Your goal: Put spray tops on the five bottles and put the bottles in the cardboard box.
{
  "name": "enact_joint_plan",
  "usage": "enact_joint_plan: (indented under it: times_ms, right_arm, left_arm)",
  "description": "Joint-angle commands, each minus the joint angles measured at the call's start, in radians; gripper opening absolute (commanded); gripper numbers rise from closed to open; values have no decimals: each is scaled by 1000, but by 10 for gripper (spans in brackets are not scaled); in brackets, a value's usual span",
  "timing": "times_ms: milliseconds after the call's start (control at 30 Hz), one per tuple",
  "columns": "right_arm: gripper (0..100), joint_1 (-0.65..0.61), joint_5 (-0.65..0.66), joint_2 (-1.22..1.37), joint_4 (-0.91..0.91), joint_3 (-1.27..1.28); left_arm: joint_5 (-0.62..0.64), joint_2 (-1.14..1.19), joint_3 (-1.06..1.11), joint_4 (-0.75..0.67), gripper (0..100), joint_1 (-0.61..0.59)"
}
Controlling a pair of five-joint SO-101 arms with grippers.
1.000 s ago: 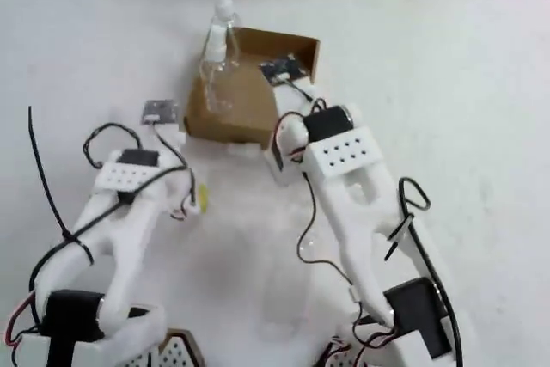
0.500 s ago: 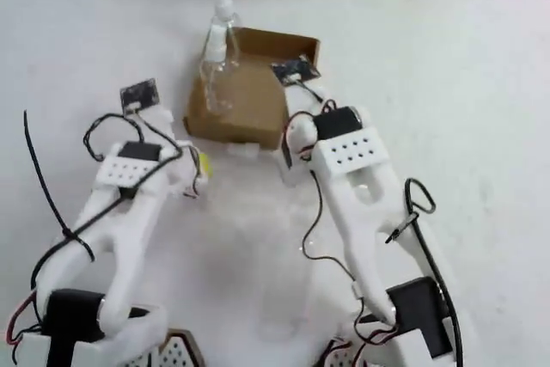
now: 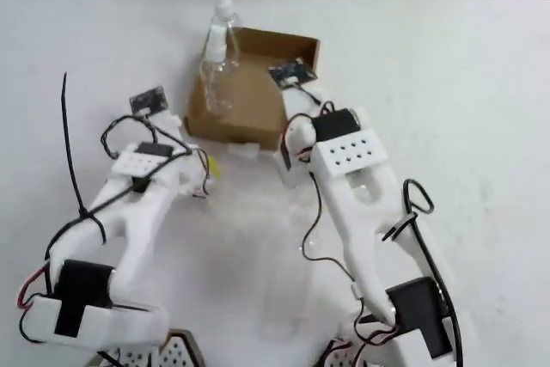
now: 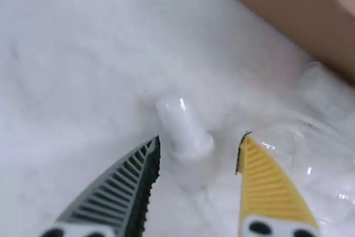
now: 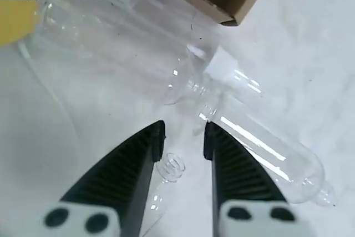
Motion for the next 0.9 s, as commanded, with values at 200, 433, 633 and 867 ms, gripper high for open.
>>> enact_joint_plan:
  times_ms: [200, 433, 633, 867]
  right_arm:
    - [94, 13, 11, -44, -8, -5]
    - [94, 13, 11, -44, -7, 6]
    - [94, 15, 11, -44, -10, 21]
    - [91, 39, 9, -76, 87, 5]
  left_arm:
    - [5, 47, -54, 9, 174, 15]
    - [-74, 159, -133, 46, 24, 16]
    - [-285, 157, -138, 92, 42, 15]
    - [-500, 97, -149, 146, 46, -18]
